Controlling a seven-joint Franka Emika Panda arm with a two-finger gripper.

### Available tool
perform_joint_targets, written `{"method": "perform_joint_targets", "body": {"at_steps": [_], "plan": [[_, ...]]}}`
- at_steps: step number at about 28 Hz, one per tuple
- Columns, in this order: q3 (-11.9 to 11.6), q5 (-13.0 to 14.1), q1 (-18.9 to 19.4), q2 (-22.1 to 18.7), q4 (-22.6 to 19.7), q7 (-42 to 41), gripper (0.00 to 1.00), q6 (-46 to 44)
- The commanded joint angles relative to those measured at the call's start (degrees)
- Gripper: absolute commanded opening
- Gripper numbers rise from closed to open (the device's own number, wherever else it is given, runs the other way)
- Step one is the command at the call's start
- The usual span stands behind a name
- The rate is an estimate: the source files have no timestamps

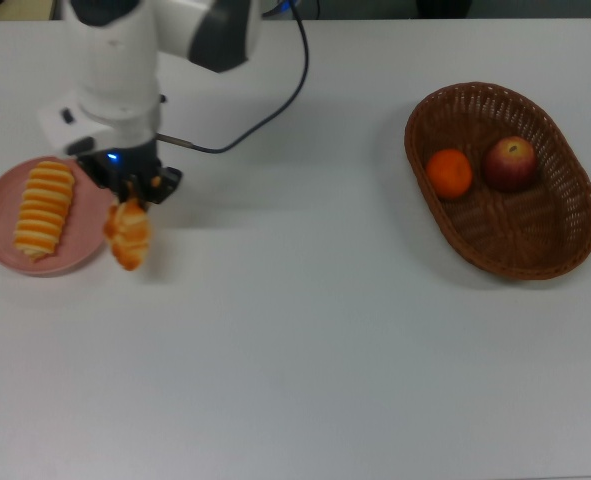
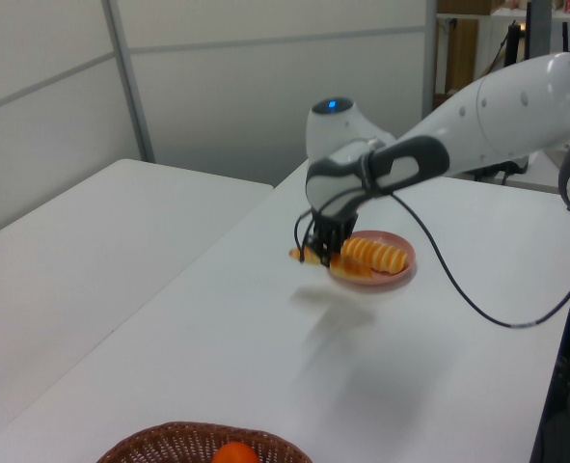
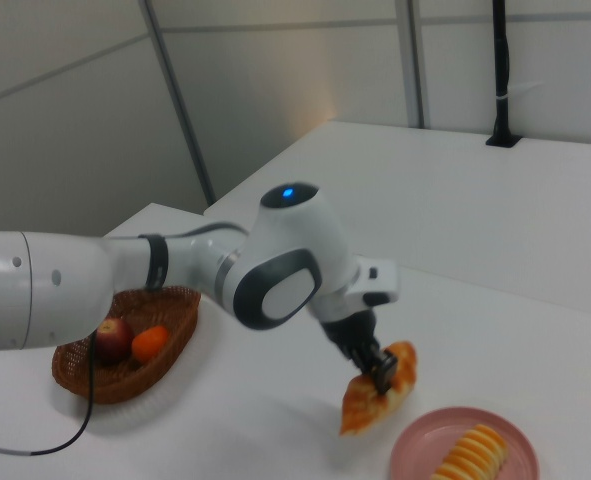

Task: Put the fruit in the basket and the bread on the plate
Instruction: 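Carry the braided roll onto the plate beside the striped roll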

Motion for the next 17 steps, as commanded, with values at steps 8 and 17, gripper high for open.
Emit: {"method": "perform_joint_targets", "body": {"at_steps": [8,17], "plan": [[0.1,2.7,-6.6,2.0,3.0,-5.7,0.0,-1.8],[0.3,0.5,-6.8,5.6,3.0,-8.2,1.0,-1.6]]}}
